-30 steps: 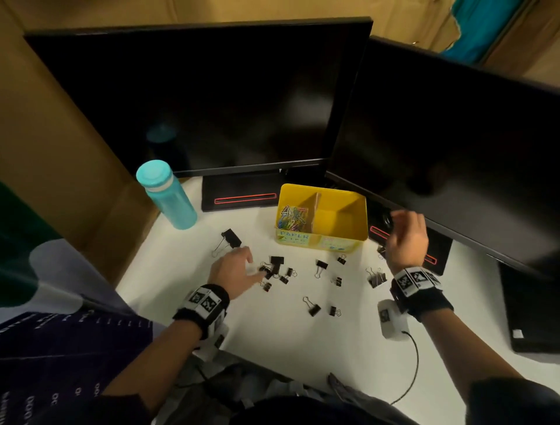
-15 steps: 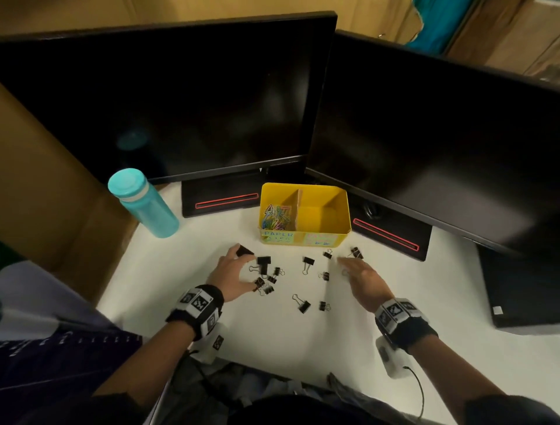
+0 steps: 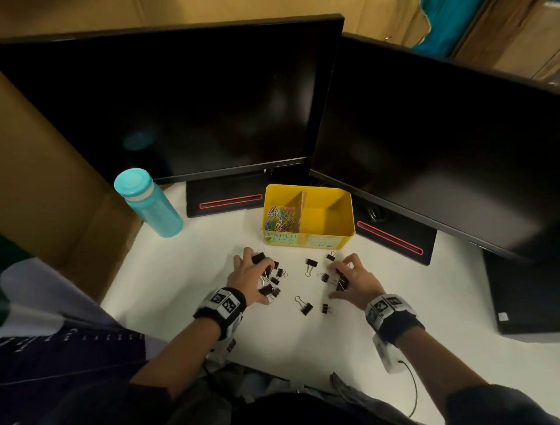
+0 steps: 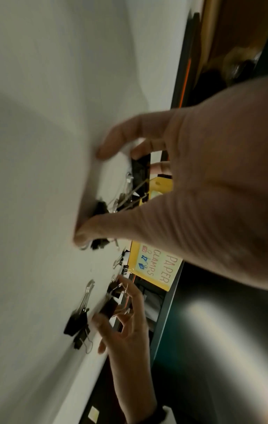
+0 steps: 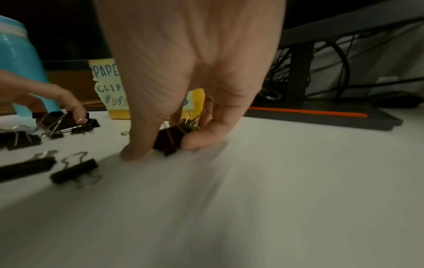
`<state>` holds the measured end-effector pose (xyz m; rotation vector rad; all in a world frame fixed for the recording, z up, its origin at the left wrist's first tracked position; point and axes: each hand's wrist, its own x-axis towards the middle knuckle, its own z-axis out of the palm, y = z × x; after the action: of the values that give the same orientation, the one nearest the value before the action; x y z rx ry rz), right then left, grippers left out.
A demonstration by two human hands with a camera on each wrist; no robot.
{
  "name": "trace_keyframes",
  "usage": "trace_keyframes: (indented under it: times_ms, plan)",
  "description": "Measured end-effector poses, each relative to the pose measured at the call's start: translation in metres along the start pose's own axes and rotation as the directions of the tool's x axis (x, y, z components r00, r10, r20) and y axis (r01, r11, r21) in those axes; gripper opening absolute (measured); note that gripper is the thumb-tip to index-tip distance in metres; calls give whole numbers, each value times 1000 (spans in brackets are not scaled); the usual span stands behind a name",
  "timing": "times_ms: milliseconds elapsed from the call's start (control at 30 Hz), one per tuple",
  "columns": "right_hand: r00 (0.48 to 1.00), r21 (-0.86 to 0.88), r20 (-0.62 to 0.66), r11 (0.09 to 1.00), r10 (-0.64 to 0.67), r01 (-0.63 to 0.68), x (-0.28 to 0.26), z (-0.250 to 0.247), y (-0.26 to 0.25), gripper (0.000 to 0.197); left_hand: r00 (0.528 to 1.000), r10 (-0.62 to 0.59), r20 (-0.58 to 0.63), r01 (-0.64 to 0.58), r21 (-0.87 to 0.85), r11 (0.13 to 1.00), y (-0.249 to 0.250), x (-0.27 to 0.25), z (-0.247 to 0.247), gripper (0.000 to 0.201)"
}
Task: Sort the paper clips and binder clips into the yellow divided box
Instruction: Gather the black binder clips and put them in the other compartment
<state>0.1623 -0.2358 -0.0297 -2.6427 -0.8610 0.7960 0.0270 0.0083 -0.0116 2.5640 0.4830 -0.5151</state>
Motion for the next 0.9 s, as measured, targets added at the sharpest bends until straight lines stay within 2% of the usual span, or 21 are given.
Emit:
trace_keyframes:
  times_ms: [67,167,333,467,533,667,733,800,900]
  plan:
    - [997,55,-76,998,-14,18,-1,3,-3,46,998,9,-61,-12,-49,999,-2,1,3,52]
    - [978,157,-207,985,-37,71,-8,0,-6,23,995,31,-91,-36,-53,998,-10,-1,2,35]
    - [881,279,-456,920,-126,275,-21,-24,-20,16,992,57,-113,-77,-186,980,-20,-2,-2,29]
    - [760,268,-632,876,-153,400,-8,-59,-45,14,991,97,-92,-121,-316,941,-17,-6,-7,31]
    - [739,250,-661,890,-131,382,7,-72,-51,15,987,108,-120,-145,-369,918,-11,-7,-13,32]
    - [810,193,-575,942,-117,273,28,-77,-42,20,966,190,-176,-250,-439,863,12,-7,-29,32]
    - [824,144,-549,956,-139,257,27,-74,-33,22,947,237,-217,-313,-456,833,29,-4,-39,32]
    - [801,117,-582,960,-140,253,21,-70,-23,25,929,259,-264,-357,-455,816,49,6,-49,32]
    - [732,178,-681,964,-24,197,6,-64,-14,25,916,257,-309,-380,-460,802,83,26,-60,37]
